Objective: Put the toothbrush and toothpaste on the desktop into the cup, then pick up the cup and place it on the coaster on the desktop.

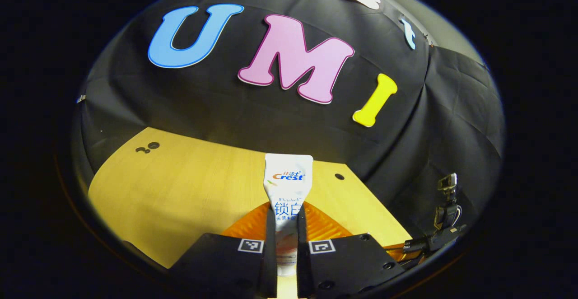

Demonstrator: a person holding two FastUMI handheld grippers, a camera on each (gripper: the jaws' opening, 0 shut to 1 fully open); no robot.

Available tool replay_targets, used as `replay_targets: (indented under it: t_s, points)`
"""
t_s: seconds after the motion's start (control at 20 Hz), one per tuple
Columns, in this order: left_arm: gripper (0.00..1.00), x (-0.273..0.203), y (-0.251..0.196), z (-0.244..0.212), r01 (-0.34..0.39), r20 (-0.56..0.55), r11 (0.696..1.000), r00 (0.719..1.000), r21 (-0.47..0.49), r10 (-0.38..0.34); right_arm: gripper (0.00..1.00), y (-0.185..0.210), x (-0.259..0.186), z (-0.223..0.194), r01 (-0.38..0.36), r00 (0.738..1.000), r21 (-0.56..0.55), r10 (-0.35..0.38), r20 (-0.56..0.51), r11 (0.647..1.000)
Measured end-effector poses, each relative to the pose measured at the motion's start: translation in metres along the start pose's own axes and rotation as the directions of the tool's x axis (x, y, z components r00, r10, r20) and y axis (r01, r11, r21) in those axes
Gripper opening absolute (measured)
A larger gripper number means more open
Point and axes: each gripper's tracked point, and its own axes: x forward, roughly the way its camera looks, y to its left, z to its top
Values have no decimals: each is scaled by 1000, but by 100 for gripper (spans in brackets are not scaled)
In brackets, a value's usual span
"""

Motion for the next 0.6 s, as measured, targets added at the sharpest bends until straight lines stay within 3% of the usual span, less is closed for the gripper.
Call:
replay_targets:
  t_s: [0.25, 0.6]
  points:
    - [22, 48, -5, 17, 40, 60, 999, 997, -36, -38, 6, -16, -14, 8, 8, 999, 26, -9, 36, 1000]
    - [22, 110, 15, 4, 1, 32, 1000, 999, 16, -2, 6, -40, -32, 11, 35, 997, 71, -40, 64, 997]
